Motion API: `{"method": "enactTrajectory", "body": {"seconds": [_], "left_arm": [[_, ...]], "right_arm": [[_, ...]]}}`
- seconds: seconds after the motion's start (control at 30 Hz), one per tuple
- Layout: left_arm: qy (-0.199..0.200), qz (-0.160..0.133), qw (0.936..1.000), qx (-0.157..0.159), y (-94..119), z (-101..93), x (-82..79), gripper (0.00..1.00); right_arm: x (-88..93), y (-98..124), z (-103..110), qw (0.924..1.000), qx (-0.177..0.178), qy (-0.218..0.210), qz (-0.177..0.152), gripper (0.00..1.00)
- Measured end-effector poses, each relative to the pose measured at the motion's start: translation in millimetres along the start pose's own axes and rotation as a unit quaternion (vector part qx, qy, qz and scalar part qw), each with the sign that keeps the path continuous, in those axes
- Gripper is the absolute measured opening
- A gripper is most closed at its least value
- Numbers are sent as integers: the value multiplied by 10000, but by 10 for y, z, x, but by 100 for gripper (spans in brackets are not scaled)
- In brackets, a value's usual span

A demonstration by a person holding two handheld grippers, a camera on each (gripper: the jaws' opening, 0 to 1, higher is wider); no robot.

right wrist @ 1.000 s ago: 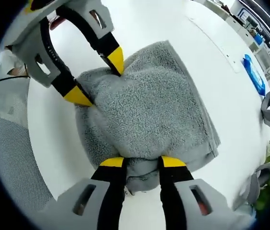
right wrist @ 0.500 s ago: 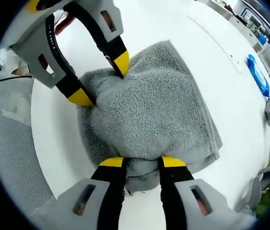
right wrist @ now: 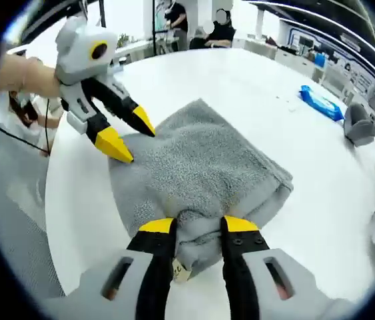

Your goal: Fold the towel on the table until its edges align and the towel forms a compact rectangular stack.

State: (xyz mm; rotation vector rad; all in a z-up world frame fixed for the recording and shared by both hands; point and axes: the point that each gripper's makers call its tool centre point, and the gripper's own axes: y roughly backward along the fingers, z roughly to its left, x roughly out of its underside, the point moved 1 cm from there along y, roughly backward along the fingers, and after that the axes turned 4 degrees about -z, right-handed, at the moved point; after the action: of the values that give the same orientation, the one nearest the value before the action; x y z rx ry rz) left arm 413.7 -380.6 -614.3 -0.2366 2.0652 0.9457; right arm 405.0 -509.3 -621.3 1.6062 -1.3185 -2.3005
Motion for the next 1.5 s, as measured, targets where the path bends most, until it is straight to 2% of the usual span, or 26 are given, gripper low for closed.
{"method": "enactTrajectory", "body": {"seconds": [0.03,0.07,0.1,0.13,0.17,0.23,0.3,0.33,0.43,0.5,0.6,0.67,0.7,0.8,0.83,0.9,0.97,1.0,1.03,1.07,1.1,1.17,1.2,1.3,1.4,1.5], "left_arm": [[195,-118,9997,78,42,-22,-57,31],[285,-223,9992,191,97,-62,-107,31],[344,-331,9984,319,193,-121,-166,32],[222,-361,9985,333,274,-143,-180,34],[4,-554,9977,385,403,-198,-223,39],[-180,-747,9960,450,650,-292,-204,45],[-208,-843,9956,366,880,-312,-128,48],[-229,-884,9955,270,967,-298,-103,48],[-409,-1344,9900,-114,1323,-310,-89,53],[-384,-1682,9844,-344,1608,-396,-55,53],[-309,-2157,9732,-736,1972,-504,10,56],[-299,-2461,9624,-1108,2190,-553,69,61],[-321,-2478,9605,-1222,2240,-584,100,64],[-536,-2452,9560,-1517,2314,-704,160,66],[-562,-2515,9532,-1582,2314,-766,158,66],[-585,-2665,9476,-1662,2280,-841,133,66],[-725,-2673,9442,-1782,2187,-871,141,65],[-1134,-2351,9461,-1920,2150,-841,186,64],[-1632,-1968,9415,-2194,2123,-783,234,63],[-1861,-1798,9379,-2312,2102,-747,259,62],[-1981,-1739,9381,-2248,2074,-751,279,62],[-1573,-1867,9476,-2061,2066,-765,301,63],[-1299,-2054,9490,-2007,2103,-746,282,63],[-1011,-2246,9471,-2056,2168,-670,264,63],[-947,-2193,9483,-2088,2159,-654,304,63],[-1106,-2006,9525,-2009,2096,-689,350,64]], "right_arm": [[-29,79,10,9992,108,-356,-145,23],[-68,163,28,9980,58,-514,-376,20],[-132,299,49,9953,86,-611,-745,16],[-140,405,67,9934,75,-679,-924,15],[-134,500,104,9914,105,-796,-1037,19],[-87,739,172,9880,275,-855,-1256,32],[20,944,283,9889,366,-738,-1233,32],[52,1027,308,9886,462,-669,-1266,33],[120,1256,470,9855,707,-596,-1423,44],[179,1406,621,9842,847,-505,-1467,47],[281,1601,786,9831,1192,-141,-1383,46],[339,1702,922,9825,1334,225,-1279,45],[376,1724,958,9826,1372,234,-1228,45],[385,1791,1112,9802,1441,201,-1344,44],[360,1810,1158,9778,1471,32,-1494,44],[335,1815,1219,9746,1470,-49,-1687,44],[370,1785,1225,9744,1527,23,-1649,45],[441,1764,1192,9764,1618,239,-1410,45],[479,1750,1176,9774,1647,352,-1275,45],[507,1724,1163,9789,1635,444,-1140,44],[500,1712,1165,9791,1619,400,-1162,44],[461,1707,1189,9790,1523,347,-1307,44],[454,1706,1191,9788,1503,311,-1357,44],[486,1697,1173,9795,1498,212,-1330,44],[510,1685,1181,9802,1487,213,-1287,43],[530,1688,1180,9802,1521,267,-1238,43]]}}
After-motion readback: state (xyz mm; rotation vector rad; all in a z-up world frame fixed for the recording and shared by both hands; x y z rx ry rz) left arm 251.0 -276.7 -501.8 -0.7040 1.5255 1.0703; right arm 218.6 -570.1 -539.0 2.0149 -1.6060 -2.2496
